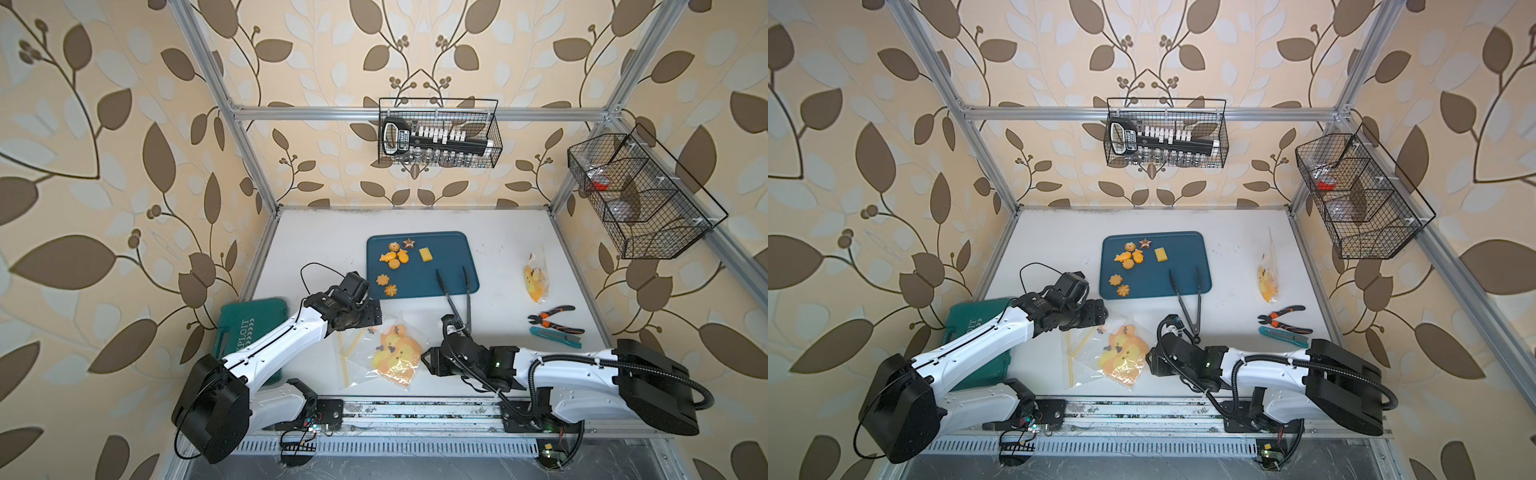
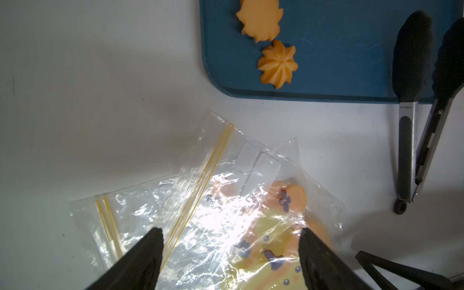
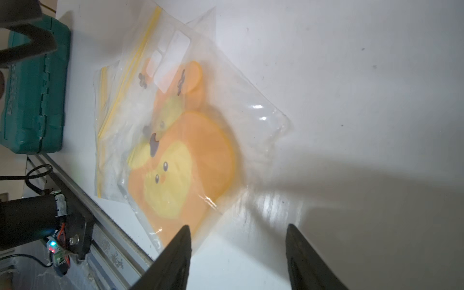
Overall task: Put the cookies into a resealable bag to prevent moisture
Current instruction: Adjust the ziploc bag in the ziploc bag.
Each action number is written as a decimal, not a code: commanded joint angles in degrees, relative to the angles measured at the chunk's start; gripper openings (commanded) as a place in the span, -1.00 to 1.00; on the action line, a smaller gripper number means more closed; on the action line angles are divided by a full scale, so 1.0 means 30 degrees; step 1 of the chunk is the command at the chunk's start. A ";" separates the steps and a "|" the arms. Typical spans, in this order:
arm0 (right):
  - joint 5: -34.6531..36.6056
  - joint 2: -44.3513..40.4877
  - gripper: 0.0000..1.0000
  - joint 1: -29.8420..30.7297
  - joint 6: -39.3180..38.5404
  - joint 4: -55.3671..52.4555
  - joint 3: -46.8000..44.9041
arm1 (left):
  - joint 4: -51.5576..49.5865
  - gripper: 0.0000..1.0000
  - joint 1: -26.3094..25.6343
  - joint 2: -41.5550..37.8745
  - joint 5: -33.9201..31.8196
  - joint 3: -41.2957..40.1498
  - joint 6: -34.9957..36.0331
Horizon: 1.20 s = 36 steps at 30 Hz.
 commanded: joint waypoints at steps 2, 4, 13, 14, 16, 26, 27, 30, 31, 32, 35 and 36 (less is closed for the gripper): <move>-0.1084 0.0872 0.19 0.0035 0.1183 0.2200 0.0040 | 0.0564 0.69 -0.0157 0.0392 0.0264 -0.0383 -0.0065; -0.1536 0.1321 0.18 -0.0122 0.1285 0.2752 -0.0042 | 0.0589 0.70 -0.0153 0.0338 0.0113 -0.0454 -0.0097; -0.2372 0.2666 0.07 -0.0570 0.2325 0.4884 -0.0633 | 0.0451 0.72 -0.0174 0.0191 -0.0519 -0.0478 -0.0240; -0.2369 0.2767 0.01 -0.0715 0.2333 0.5140 -0.0662 | 0.0382 0.73 -0.0175 0.0168 -0.0635 -0.0512 -0.0314; -0.2381 0.2987 -0.11 -0.1107 0.2209 0.5873 -0.0676 | 0.0272 0.73 -0.0163 0.0134 -0.0921 -0.0551 -0.0440; -0.3681 0.3708 -0.90 -0.3607 0.0149 0.8651 -0.0750 | 0.0288 0.75 0.0375 -0.0015 -0.1115 -0.0656 -0.0687; -0.3747 0.3618 -1.00 -0.3965 -0.0124 0.8567 -0.0779 | 0.0322 0.75 0.0551 -0.0043 -0.1044 -0.0675 -0.0673; -0.4124 0.3270 -1.00 -0.5266 -0.1762 0.7237 -0.0582 | 0.0564 0.70 0.1231 -0.0175 -0.0516 -0.0856 -0.0673; -0.4070 0.3128 -1.00 -0.5616 -0.2265 0.6435 -0.0466 | 0.0669 0.68 0.1385 -0.0190 -0.0378 -0.0912 -0.0676; -0.4081 0.2927 -1.00 -0.6090 -0.2645 0.5768 -0.0401 | 0.0752 0.66 0.1533 -0.0213 -0.0228 -0.0997 -0.0701; -0.4164 0.2360 -1.00 -0.7277 -0.4663 0.3513 -0.0069 | 0.0920 0.54 0.1634 0.0090 -0.0007 -0.1078 -0.0695; -0.3816 0.2135 -1.00 -0.7441 -0.5196 0.2660 0.0074 | 0.1055 0.47 0.1634 0.0229 0.0119 -0.1126 -0.0672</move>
